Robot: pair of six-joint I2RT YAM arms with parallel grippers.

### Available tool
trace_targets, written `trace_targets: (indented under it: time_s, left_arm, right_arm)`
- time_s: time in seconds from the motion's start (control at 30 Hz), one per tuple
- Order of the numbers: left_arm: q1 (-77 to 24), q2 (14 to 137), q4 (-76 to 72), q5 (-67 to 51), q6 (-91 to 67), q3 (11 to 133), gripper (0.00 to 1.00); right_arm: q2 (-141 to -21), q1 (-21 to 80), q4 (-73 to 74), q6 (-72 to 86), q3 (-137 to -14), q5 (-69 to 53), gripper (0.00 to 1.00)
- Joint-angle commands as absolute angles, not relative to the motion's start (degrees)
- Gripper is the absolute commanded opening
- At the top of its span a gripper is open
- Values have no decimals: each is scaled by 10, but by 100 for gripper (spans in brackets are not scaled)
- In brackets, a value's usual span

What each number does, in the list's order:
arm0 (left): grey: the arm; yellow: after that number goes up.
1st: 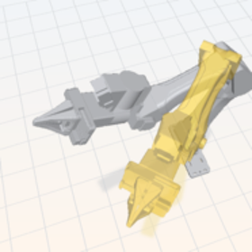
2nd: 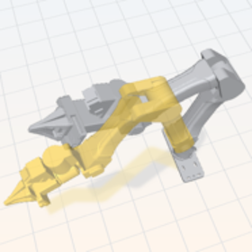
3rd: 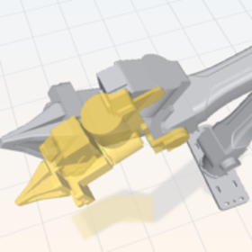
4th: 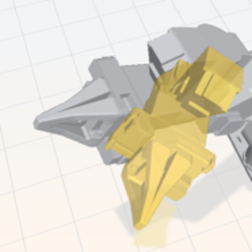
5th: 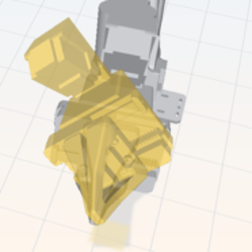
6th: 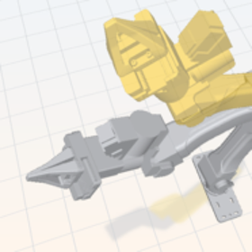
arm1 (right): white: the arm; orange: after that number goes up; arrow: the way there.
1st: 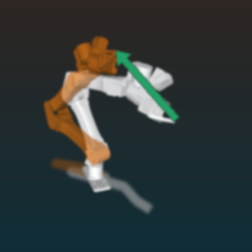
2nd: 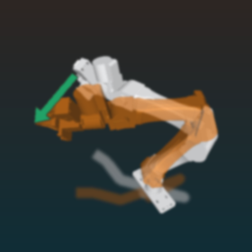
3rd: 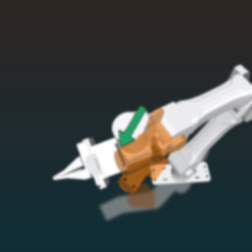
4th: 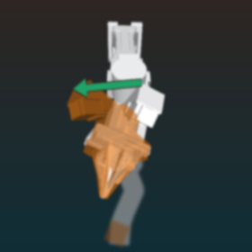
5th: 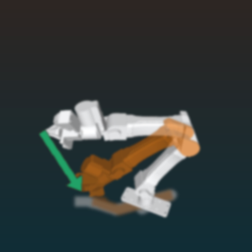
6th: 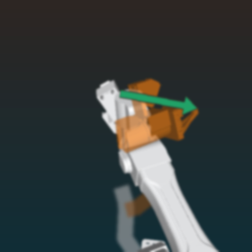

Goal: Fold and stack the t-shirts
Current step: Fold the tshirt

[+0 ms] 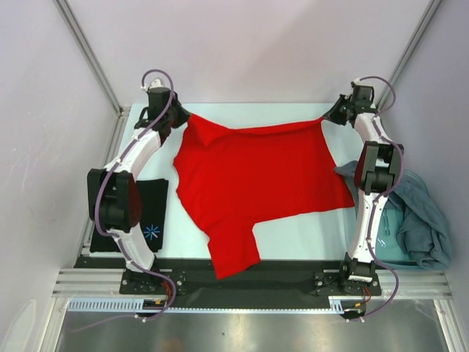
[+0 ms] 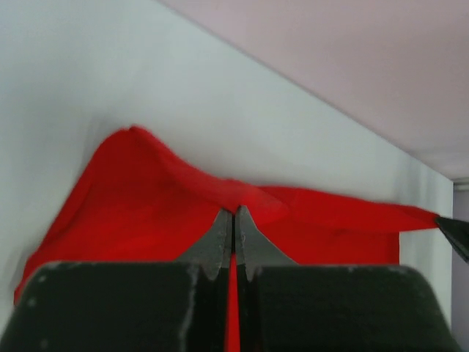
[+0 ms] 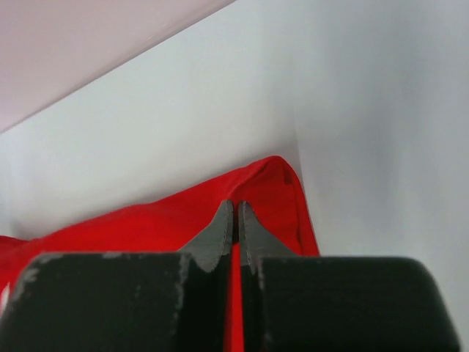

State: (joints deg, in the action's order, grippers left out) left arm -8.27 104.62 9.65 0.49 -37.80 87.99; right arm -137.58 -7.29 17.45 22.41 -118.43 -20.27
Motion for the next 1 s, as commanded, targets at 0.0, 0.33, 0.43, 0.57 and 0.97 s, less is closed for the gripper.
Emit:
trace_targets:
  time_s: [0.0,0.33,0.43,0.57,0.97]
  left_arm:
    - [-84,983,134,-18,-423,826,1]
    - [-80,911,178,-33,-435,753,1]
    - [-78,890,182,-29,-431,731,0]
    - [-76,865,186,-29,-432,699,0]
    - [-69,829,194,-45,-434,641,0]
  right_arm:
    - [-1372,-89,205,256,-1218,-224,0]
    - [-1364,-96,259,257,-1221,-245,0]
    - [-1365,-97,272,251,-1225,-246,0]
    - [-1360,-97,286,242,-1220,-244,0]
    - [-1336,-98,298,229,-1187,-231,0]
